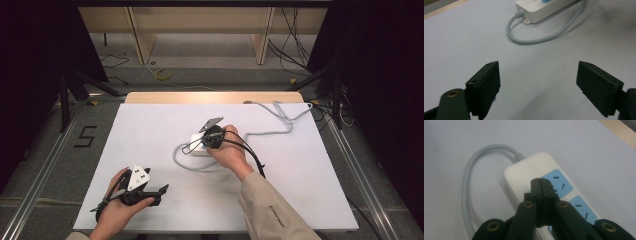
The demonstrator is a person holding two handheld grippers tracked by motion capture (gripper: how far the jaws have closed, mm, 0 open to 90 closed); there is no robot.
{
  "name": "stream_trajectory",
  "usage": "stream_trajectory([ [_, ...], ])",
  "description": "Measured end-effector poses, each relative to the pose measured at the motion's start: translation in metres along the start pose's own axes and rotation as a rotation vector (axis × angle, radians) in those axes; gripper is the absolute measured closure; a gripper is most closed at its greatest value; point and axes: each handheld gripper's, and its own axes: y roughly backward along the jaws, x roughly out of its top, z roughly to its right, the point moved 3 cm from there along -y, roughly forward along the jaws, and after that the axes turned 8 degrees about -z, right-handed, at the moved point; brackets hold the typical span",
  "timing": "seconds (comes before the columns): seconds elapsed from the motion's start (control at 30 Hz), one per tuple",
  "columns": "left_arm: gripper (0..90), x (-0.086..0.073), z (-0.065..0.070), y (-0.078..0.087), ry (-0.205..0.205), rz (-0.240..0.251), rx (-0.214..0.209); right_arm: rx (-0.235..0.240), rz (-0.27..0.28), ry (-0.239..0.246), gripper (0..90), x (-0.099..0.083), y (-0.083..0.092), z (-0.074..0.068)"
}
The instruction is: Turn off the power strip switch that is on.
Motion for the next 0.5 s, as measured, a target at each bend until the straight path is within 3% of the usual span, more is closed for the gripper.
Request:
stream_trajectory([
  [0.5,19.2,0.0,0.0,-0.001,0.003,0.001,0.001,0.0,0.022,-0.022,90.0,-0.01,0.018,0.003],
])
